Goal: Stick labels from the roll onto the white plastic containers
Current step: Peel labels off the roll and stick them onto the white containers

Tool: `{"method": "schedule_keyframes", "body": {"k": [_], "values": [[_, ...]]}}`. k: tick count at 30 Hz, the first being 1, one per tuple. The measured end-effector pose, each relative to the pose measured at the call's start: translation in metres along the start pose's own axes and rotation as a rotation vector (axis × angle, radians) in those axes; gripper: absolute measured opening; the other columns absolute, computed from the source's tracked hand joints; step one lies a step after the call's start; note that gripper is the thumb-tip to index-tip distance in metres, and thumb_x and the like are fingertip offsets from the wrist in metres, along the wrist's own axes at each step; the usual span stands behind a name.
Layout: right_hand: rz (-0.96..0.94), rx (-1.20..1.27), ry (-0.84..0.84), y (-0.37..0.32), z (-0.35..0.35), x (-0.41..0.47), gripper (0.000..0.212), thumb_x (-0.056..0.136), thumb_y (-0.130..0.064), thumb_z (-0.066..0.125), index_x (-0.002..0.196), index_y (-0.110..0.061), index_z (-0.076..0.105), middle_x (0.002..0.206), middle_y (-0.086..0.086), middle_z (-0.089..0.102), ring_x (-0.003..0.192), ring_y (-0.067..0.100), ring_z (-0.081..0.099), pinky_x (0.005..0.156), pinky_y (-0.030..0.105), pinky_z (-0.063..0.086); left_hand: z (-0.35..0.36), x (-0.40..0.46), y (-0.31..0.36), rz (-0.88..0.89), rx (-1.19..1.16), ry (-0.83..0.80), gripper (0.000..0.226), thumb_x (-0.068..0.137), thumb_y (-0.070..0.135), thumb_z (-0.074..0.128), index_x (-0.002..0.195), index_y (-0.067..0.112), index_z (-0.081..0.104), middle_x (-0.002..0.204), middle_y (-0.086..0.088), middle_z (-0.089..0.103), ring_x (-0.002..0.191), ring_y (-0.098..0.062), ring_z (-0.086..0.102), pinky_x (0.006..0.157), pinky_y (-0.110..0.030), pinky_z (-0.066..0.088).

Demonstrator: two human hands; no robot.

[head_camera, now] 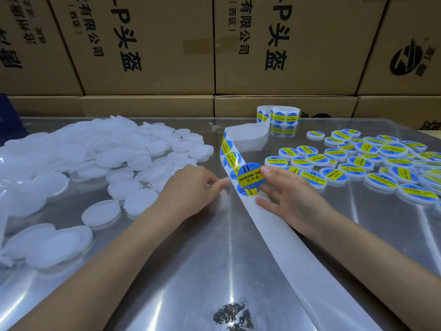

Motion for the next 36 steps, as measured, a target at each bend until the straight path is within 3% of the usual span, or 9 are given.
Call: {"method": "schedule_keyframes", "body": {"k": [1, 2, 5, 7, 12, 16, 23, 30, 36], "values": [[-0.001, 0.002, -0.002, 0.0, 0.0, 0.0, 0.013, 0.075, -0.031, 0.067, 0.086, -0.024, 0.067, 0.106, -0.002, 0.072, 0.115, 0.015, 0.058, 0.087, 0.034, 0.05, -0.002, 0.001, 0.0, -0.02, -0.123, 0.019, 0.048, 0.091, 0.051, 0.049, 0.062, 0.015, 0.058, 0.051, 0.0, 0.047, 0.052, -0.015, 0.042, 0.05, -0.029, 0.033], [0.0, 0.004, -0.005, 0.001, 0.001, 0.0, 0.018, 0.072, -0.032, 0.067, 0.088, -0.024, 0.067, 0.106, -0.002, 0.072, 0.114, 0.015, 0.059, 0.086, 0.033, 0.05, -0.003, 0.001, -0.002, -0.08, -0.319, 0.019, 0.047, 0.093, 0.047, 0.049, 0.06, 0.016, 0.06, 0.05, -0.001, 0.049, 0.048, -0.013, 0.044, 0.049, -0.029, 0.038], [0.004, 0.01, -0.004, 0.001, 0.0, 0.0, 0.028, 0.066, -0.032, 0.067, 0.092, -0.021, 0.068, 0.102, -0.002, 0.073, 0.109, 0.013, 0.063, 0.083, 0.029, 0.049, 0.011, -0.004, -0.002, -0.315, -0.941, -0.132, 0.032, 0.095, 0.038, 0.051, 0.078, 0.017, 0.068, 0.062, 0.004, 0.07, 0.055, -0.007, 0.066, 0.05, -0.021, 0.053], [0.006, 0.008, -0.004, 0.0, 0.001, 0.0, 0.029, 0.068, -0.032, 0.067, 0.094, -0.019, 0.068, 0.103, -0.001, 0.073, 0.107, 0.013, 0.064, 0.084, 0.027, 0.049, 0.021, -0.009, 0.004, -0.369, -1.07, -0.235, 0.028, 0.095, 0.037, 0.051, 0.086, 0.017, 0.069, 0.068, 0.005, 0.073, 0.061, -0.006, 0.069, 0.051, -0.017, 0.052], [0.004, 0.006, -0.017, 0.001, 0.002, 0.001, 0.028, 0.076, -0.027, 0.066, 0.1, -0.012, 0.069, 0.108, 0.006, 0.072, 0.107, 0.017, 0.065, 0.096, 0.032, 0.047, 0.035, -0.017, 0.017, -0.441, -1.195, -0.347, 0.031, 0.094, 0.04, 0.05, 0.098, 0.016, 0.069, 0.076, 0.001, 0.074, 0.065, -0.007, 0.069, 0.052, -0.018, 0.053], [0.007, -0.004, -0.014, 0.0, 0.002, 0.001, 0.012, 0.085, -0.02, 0.063, 0.09, -0.013, 0.071, 0.103, 0.006, 0.073, 0.1, 0.017, 0.067, 0.096, 0.032, 0.048, 0.037, -0.018, 0.021, -0.453, -1.27, -0.368, 0.03, 0.094, 0.041, 0.049, 0.095, 0.018, 0.069, 0.078, 0.001, 0.074, 0.067, -0.007, 0.07, 0.051, -0.017, 0.052], [-0.021, -0.052, -0.005, -0.002, 0.004, -0.003, 0.014, 0.085, -0.019, 0.063, 0.088, -0.011, 0.073, 0.103, 0.008, 0.073, 0.098, 0.017, 0.066, 0.1, 0.035, 0.046, 0.041, -0.018, 0.026, -0.448, -1.329, -0.391, 0.03, 0.093, 0.043, 0.051, 0.091, 0.019, 0.07, 0.081, -0.001, 0.075, 0.069, -0.009, 0.071, 0.051, -0.017, 0.052], [-0.052, -0.03, 0.013, -0.005, 0.007, -0.006, 0.02, 0.085, -0.015, 0.062, 0.071, -0.016, 0.075, 0.089, 0.004, 0.075, 0.082, 0.011, 0.069, 0.088, 0.027, 0.051, 0.041, -0.019, 0.029, -0.452, -1.356, -0.398, 0.03, 0.094, 0.042, 0.05, 0.093, 0.019, 0.069, 0.081, 0.0, 0.075, 0.069, -0.009, 0.071, 0.051, -0.016, 0.051], [-0.075, 0.017, -0.001, -0.007, 0.008, -0.008, 0.018, 0.087, -0.011, 0.06, 0.075, -0.013, 0.073, 0.085, 0.007, 0.075, 0.076, 0.012, 0.071, 0.069, 0.019, 0.056, 0.041, -0.02, 0.03, -0.448, -1.358, -0.406, 0.03, 0.095, 0.041, 0.049, 0.096, 0.018, 0.069, 0.082, -0.001, 0.075, 0.069, -0.009, 0.071, 0.052, -0.016, 0.052]]}}
Point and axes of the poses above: each hand's wrist, its own x-axis towards the middle knuckle, its own z-axis out of the palm, y = z × x, the point moved 8 cm from there along x, towards the middle knuckle
